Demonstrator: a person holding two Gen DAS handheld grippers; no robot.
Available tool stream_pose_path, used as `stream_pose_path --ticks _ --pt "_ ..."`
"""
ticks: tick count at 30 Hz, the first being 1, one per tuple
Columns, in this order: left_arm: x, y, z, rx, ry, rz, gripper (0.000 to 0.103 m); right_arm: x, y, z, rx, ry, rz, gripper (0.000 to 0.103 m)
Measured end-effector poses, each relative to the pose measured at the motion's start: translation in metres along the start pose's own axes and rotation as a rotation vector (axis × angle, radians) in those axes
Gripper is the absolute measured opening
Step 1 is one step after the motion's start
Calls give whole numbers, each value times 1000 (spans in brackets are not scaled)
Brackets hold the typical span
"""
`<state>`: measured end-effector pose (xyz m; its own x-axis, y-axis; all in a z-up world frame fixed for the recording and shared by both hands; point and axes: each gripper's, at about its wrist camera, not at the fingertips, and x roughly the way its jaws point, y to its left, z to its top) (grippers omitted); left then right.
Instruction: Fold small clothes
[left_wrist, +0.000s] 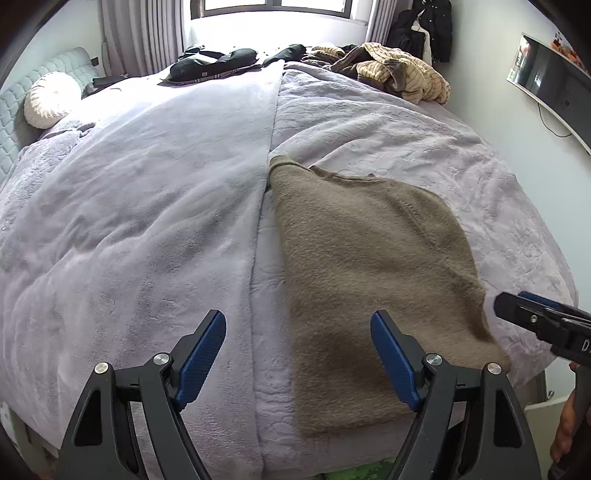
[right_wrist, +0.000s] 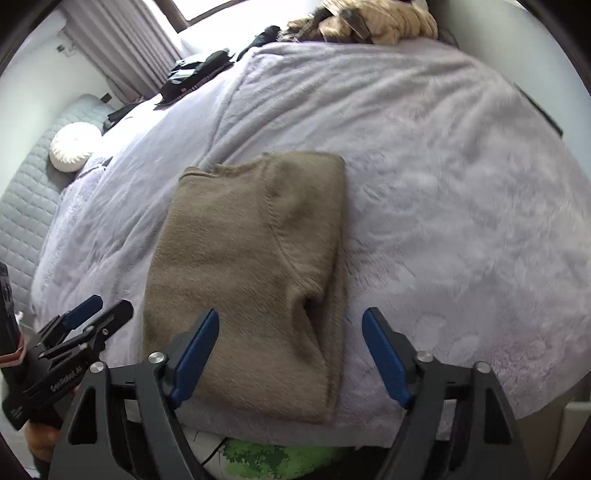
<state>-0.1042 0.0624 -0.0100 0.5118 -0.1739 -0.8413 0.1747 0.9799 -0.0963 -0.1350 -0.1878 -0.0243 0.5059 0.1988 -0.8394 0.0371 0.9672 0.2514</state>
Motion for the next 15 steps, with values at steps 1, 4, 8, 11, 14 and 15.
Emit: stream_pose_path --ticks 1,4,8,11,14,15 --pt "0 -1 0 -2 4 -6 82 -1 4 1 -5 -4 -4 83" --pt "0 -5 -2 -3 13 -11 82 -1 12 4 -8 -8 -40 91" --pt "-1 -9 -2 -2 13 5 82 3 19 4 -8 -3 -111 103" --pt "0 -10 -1 -4 9 15 103 6 23 4 -29 -4 -171 103" --pt "-2 -11 0 4 -12 24 103 6 26 3 -41 -11 -196 103" --pt "-2 -12 1 8 -15 26 103 6 25 2 -37 -9 -198 103"
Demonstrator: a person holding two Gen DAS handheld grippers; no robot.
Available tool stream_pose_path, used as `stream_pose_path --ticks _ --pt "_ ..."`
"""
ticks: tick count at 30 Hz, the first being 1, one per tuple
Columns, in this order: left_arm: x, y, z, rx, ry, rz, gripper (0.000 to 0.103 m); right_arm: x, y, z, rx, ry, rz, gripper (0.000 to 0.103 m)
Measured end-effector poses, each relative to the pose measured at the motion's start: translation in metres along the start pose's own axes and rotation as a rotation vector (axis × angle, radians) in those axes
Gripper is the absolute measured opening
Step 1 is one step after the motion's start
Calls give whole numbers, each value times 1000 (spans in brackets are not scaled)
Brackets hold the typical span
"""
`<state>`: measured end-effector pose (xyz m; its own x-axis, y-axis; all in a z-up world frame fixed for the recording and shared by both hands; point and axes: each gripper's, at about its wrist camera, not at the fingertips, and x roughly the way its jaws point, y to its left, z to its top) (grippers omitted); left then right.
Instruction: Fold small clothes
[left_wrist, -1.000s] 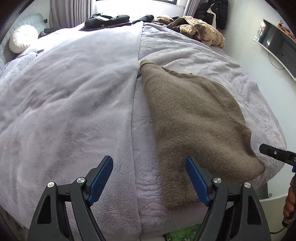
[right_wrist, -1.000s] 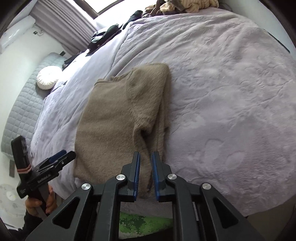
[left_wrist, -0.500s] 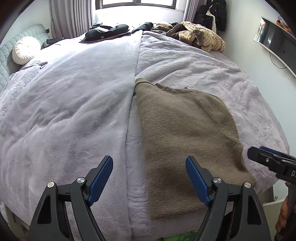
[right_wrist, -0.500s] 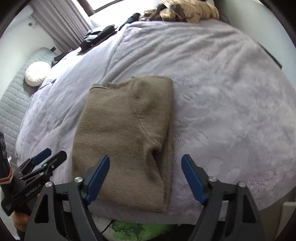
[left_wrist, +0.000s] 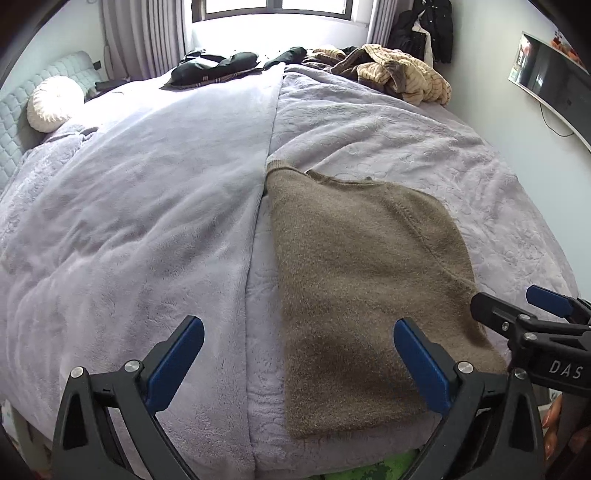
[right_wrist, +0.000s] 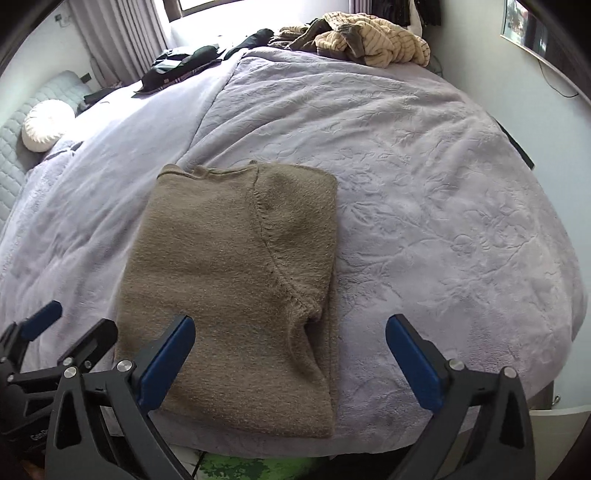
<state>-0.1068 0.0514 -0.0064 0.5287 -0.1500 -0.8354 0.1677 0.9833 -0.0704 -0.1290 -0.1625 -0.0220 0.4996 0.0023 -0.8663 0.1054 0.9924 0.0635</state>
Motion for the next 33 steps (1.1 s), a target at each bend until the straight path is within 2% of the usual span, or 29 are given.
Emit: stream_pose_path --ticks 13,25,33 --pt "2 -5 -2 7 14 21 103 0 -3 -5 7 6 -29 103" --pt "2 4 -3 -25 20 71 103 -2 -4 -5 3 2 -44 103" --pt "3 2 -4 -4 19 103 103 -2 -3 -5 -3 5 -59 103"
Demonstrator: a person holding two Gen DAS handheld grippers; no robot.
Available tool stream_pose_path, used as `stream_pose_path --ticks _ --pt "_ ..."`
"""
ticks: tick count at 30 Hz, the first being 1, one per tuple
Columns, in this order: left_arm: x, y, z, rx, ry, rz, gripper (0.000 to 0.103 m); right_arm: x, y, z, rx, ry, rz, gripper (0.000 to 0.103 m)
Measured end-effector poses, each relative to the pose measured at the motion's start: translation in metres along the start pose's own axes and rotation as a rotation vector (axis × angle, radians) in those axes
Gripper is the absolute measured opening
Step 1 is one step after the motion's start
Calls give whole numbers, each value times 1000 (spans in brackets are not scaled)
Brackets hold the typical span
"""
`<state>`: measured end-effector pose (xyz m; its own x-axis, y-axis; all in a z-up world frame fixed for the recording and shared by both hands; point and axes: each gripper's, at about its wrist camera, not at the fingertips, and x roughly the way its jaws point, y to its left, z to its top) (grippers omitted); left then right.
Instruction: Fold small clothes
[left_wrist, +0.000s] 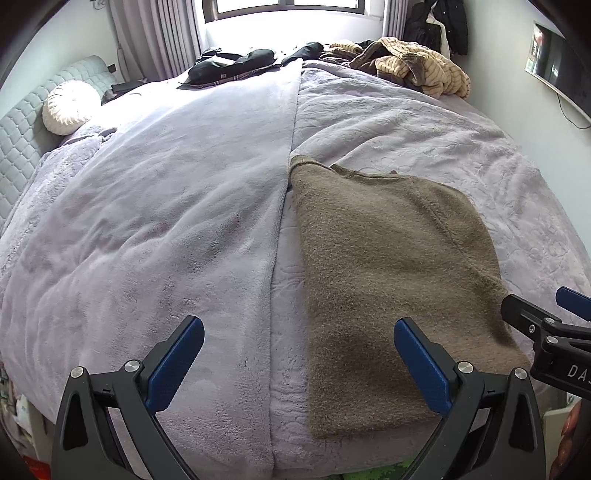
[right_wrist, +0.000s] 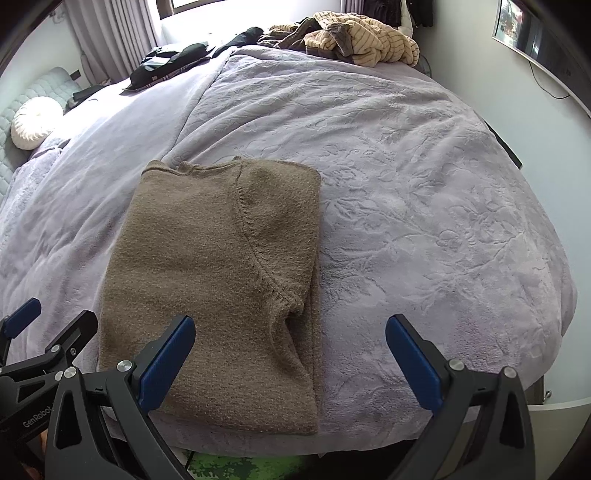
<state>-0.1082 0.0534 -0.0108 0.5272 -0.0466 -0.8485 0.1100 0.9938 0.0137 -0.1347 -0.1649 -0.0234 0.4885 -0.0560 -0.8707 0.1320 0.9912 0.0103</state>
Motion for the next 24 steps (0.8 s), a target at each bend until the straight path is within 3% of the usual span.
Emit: stream_pose_path --ticks 24 --pt "7 6 -2 -2 21 17 103 1 6 -2 -27 1 -25 103"
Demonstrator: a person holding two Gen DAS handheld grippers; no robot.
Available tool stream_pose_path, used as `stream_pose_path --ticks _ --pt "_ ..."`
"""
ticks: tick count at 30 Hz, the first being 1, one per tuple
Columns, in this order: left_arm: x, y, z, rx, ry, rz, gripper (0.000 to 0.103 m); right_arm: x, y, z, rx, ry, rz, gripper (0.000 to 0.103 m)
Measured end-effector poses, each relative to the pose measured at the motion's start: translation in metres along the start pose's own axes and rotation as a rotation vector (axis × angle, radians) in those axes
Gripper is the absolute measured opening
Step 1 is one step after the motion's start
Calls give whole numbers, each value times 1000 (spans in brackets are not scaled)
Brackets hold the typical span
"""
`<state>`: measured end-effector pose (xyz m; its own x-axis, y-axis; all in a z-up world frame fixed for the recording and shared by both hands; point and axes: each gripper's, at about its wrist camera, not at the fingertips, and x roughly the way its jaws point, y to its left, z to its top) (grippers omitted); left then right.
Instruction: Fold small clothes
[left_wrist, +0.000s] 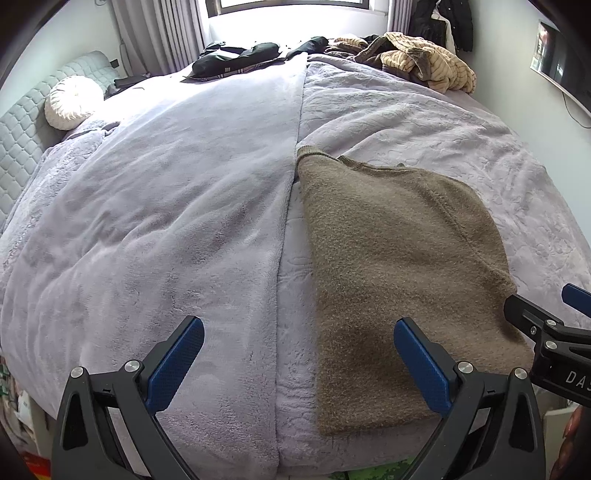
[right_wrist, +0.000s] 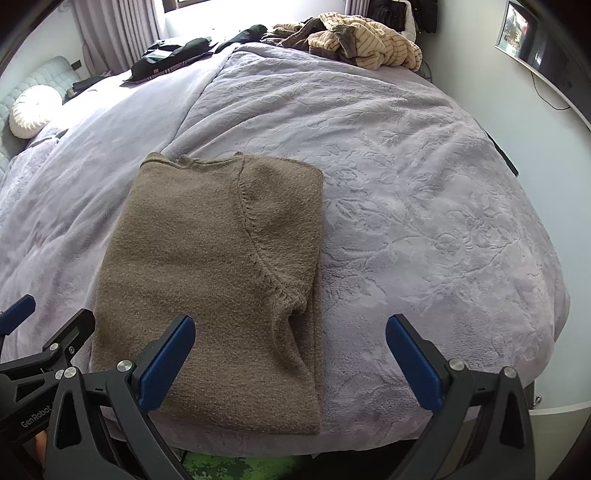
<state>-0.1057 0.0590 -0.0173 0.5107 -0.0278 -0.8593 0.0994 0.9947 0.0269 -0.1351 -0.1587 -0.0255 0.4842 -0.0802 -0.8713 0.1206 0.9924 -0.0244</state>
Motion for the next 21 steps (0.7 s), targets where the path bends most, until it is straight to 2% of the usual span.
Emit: stream_pose_path --ticks 21 --pt "5 7 1 -12 5 -2 103 3 5 3 -16 6 -1 103"
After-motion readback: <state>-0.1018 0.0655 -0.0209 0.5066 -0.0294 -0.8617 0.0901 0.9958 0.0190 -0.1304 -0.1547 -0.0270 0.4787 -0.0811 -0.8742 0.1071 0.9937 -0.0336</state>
